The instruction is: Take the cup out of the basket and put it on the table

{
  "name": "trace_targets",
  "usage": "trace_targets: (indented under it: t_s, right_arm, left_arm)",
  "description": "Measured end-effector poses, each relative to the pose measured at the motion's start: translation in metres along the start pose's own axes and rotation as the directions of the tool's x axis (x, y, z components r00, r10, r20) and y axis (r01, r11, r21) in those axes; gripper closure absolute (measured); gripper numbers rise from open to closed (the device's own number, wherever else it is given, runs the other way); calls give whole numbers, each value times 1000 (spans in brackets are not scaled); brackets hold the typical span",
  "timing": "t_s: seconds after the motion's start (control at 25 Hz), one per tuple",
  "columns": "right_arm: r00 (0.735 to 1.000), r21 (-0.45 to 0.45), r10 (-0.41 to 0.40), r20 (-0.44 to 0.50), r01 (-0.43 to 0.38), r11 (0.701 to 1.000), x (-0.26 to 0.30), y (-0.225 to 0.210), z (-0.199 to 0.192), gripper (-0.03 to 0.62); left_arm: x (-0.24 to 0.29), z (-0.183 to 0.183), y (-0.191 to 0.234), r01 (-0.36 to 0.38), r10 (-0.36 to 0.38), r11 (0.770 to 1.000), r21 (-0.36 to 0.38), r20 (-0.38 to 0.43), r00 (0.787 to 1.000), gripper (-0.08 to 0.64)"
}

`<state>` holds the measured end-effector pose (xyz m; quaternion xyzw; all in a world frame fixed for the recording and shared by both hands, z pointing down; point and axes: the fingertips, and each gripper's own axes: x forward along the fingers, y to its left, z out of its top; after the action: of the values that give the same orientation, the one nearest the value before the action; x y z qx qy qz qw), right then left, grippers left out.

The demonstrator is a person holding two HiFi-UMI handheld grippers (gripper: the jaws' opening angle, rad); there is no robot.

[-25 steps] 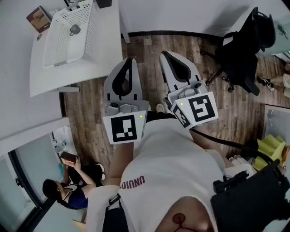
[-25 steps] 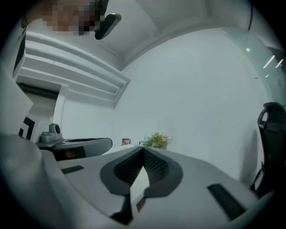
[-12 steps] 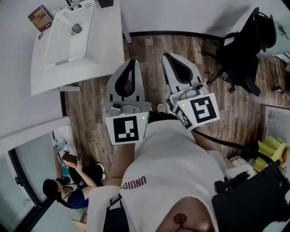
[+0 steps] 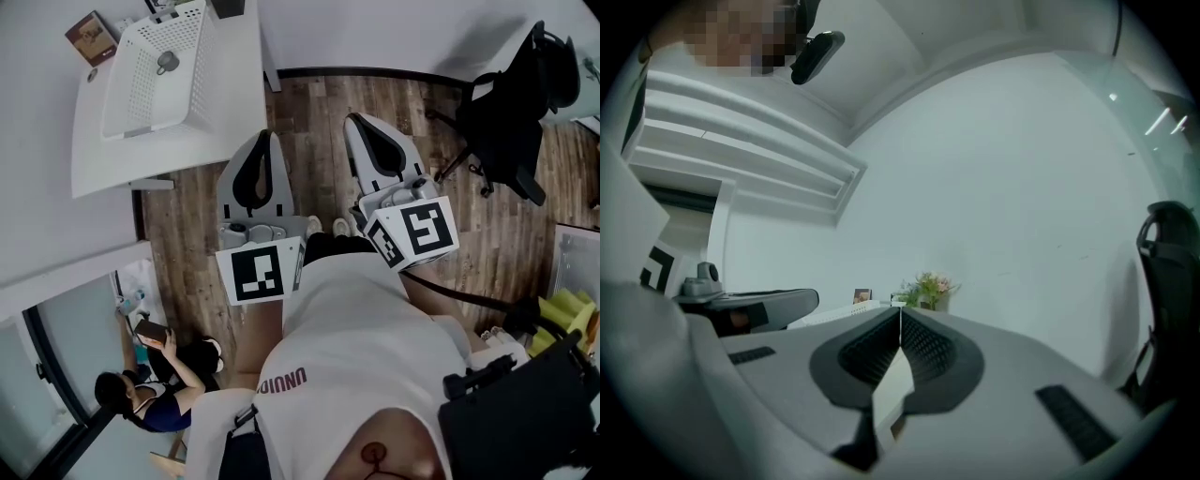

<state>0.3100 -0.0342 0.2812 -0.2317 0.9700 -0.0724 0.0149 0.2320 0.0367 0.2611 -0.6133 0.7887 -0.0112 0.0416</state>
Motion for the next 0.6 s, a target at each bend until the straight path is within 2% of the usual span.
trace_targets:
  t_s: [0.6]
  right_arm:
    - [999,21,37,-32,-36,999,45,30,-21,573]
  left_arm:
    - [-10,-19,56,-77,76,997,-22,-14,997,549]
